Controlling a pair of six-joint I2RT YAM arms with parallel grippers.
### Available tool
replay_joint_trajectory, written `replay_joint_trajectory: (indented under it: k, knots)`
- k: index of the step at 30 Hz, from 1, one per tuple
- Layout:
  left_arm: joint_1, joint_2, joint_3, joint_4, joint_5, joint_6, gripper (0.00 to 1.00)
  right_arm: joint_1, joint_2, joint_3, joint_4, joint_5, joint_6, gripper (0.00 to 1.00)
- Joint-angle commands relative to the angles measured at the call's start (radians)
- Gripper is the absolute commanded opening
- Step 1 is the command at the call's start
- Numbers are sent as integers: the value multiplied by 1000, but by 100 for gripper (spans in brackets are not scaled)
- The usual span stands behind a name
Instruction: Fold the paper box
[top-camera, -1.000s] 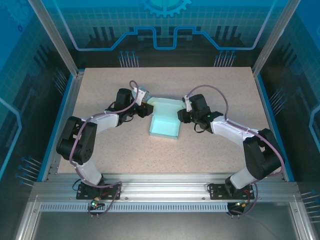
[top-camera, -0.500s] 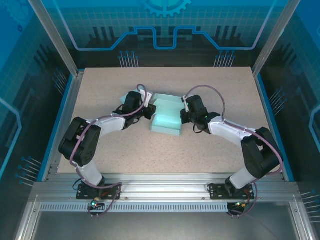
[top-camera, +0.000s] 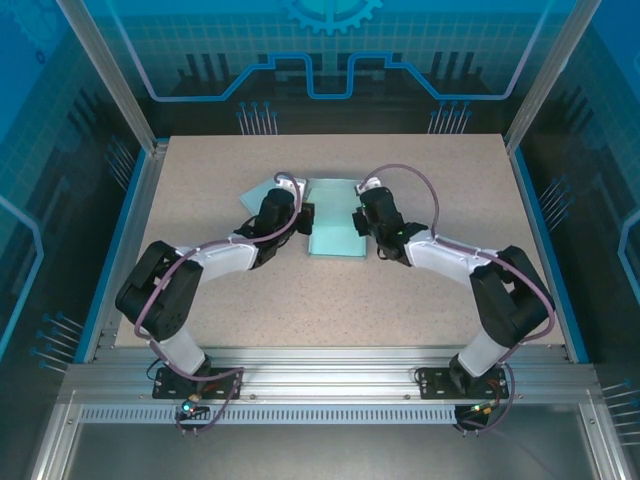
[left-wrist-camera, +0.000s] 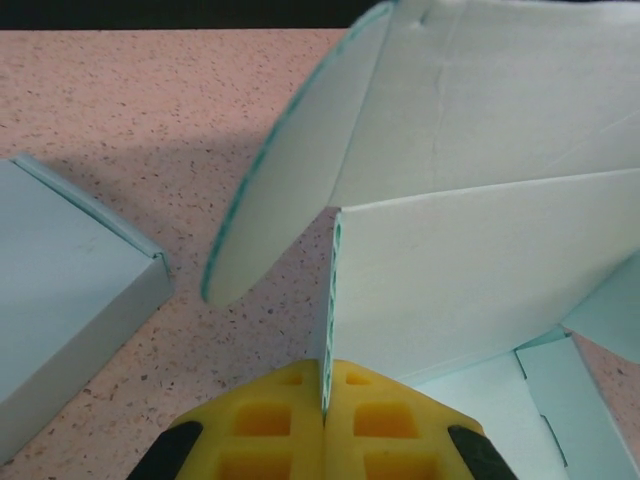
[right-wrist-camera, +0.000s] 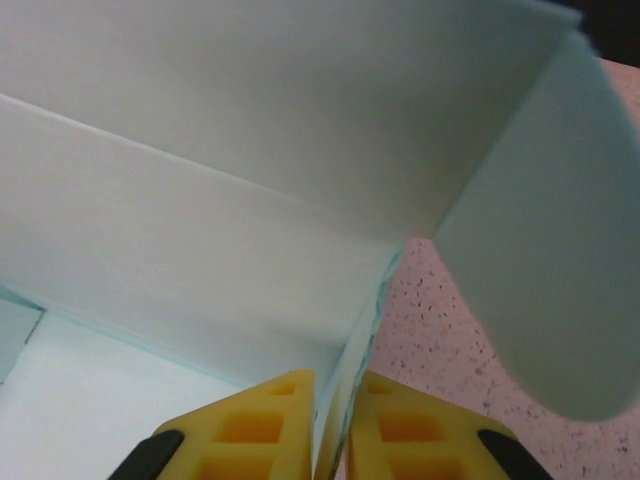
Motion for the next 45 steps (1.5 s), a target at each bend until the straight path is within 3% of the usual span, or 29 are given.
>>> replay_joint_trajectory:
  k: [1,9,22,45]
  knots:
    - [-61,12,27,154,25,-45,0,41,48,68,20,-102,-14,17]
    - [-80,36,24,166,-42,-42,0,29,71,91,-25,-130,38,15]
    - [-137,83,-60,299,-121,-194,0,48,43,-35,124,-151,89,9]
    - [-223,47,-226,367,-67,-336,1,122,8,-213,245,-83,102,5]
